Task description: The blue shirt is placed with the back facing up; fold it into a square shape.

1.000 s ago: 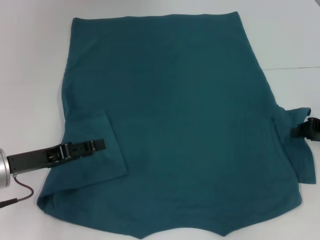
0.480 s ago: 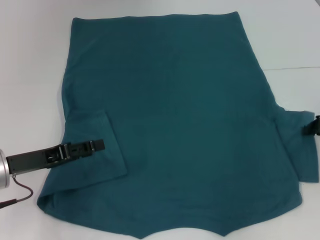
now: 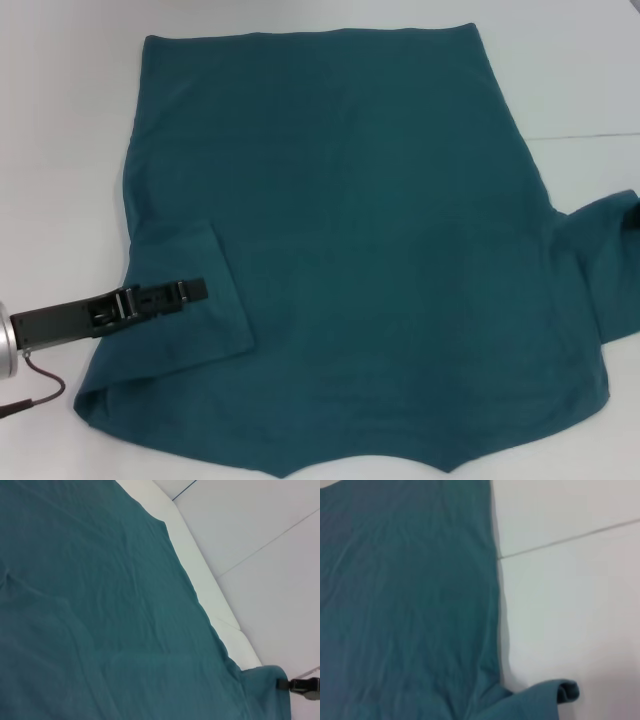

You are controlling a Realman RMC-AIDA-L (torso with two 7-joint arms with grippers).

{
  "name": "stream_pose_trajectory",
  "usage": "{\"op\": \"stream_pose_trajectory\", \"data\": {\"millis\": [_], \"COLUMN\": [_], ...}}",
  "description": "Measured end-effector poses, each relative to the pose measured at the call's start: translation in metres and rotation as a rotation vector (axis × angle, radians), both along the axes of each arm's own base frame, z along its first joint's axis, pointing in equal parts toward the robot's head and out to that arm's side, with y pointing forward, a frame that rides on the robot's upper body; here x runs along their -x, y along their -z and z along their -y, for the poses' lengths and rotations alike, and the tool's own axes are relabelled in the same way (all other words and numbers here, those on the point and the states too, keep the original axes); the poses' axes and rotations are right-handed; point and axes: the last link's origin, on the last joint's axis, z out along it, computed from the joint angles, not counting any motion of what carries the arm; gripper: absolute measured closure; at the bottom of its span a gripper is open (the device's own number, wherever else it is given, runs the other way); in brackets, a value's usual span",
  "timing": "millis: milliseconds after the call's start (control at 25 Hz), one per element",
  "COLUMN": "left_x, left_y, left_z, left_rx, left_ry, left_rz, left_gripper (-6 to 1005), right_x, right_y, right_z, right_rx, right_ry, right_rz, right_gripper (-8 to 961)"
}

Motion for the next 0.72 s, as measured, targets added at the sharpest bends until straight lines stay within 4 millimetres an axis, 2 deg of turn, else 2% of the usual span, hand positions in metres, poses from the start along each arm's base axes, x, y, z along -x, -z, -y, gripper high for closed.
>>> {"op": "stream_pose_trajectory", "data": {"millis": [280,480,720], "left_x": [0.001,0.001,0.002], "left_y": [0.0,0.0,-0.001], "left_z": [0.002,0.002,0.001], "left_rx": [0.002,0.0,-0.003], "left_ry": [-0.004,-0.006,-0.008], "left_rz": [0.006,0.007,0.005], "left_gripper": [366,366,366], "right_x": [0.014,0.021,0.038], "right_y": [-0.007,-0.013,0.0], "right_z": [-0.017,-0.021,-0.022], "right_rx": [0.009,-0.016,0.074], "right_ry": [0.006,0.008,-0.023], "right_rz": [0.1,0.098,0.081], "right_gripper": [944,944,944]}}
